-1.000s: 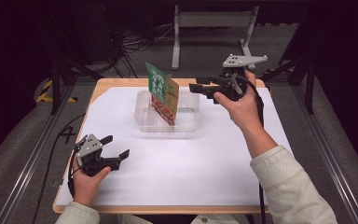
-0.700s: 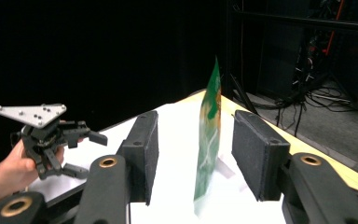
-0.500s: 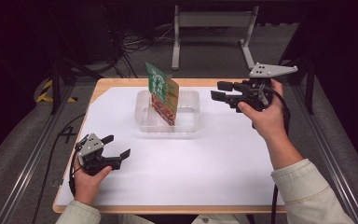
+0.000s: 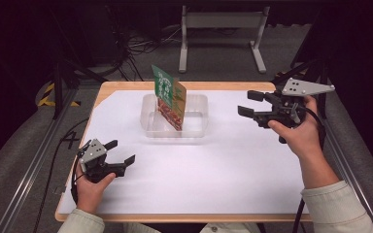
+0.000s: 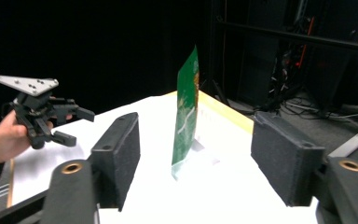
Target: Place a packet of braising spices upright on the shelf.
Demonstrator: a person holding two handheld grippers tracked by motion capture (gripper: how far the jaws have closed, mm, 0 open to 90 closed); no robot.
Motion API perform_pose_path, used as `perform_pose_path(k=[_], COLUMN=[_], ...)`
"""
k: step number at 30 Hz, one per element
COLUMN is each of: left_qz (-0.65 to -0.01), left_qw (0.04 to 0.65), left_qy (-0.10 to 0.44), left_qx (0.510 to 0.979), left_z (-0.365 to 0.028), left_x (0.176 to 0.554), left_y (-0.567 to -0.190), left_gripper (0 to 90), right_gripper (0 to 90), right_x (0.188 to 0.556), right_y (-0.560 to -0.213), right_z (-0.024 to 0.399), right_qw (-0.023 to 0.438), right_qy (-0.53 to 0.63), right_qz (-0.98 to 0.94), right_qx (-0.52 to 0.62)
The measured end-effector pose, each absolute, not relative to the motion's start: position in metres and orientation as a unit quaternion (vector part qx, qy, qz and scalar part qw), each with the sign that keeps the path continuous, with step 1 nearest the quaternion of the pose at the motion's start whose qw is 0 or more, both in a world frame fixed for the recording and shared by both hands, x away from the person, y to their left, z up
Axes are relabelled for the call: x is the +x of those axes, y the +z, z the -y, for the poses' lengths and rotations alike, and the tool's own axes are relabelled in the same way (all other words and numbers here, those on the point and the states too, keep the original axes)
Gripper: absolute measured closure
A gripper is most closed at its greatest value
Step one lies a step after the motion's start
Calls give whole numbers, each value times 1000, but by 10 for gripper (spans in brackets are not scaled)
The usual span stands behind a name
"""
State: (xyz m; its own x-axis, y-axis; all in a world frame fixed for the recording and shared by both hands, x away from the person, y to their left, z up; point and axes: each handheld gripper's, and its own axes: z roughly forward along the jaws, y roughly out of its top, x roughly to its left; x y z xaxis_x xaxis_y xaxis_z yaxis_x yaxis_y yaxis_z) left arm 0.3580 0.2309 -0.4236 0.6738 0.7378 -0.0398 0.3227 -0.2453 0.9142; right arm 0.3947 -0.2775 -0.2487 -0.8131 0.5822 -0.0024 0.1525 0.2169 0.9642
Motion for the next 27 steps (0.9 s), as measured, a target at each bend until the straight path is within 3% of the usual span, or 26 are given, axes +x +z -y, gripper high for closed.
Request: perform_pose_path(k=[11, 27], left_qz=[-335, -316], left_qw=[512, 531], left_qy=[199, 177], left_qx=[765, 766], left_z=[-230, -229], left_x=[355, 349], left_y=[-420, -415], left_gripper=[127, 108], right_gripper=[234, 196], right_x=[380, 358], right_y=[-282, -340], right_z=[284, 284], right_qw=[204, 209], right_qy=[582, 571], right_qz=[-757, -767], right_qx=[215, 207])
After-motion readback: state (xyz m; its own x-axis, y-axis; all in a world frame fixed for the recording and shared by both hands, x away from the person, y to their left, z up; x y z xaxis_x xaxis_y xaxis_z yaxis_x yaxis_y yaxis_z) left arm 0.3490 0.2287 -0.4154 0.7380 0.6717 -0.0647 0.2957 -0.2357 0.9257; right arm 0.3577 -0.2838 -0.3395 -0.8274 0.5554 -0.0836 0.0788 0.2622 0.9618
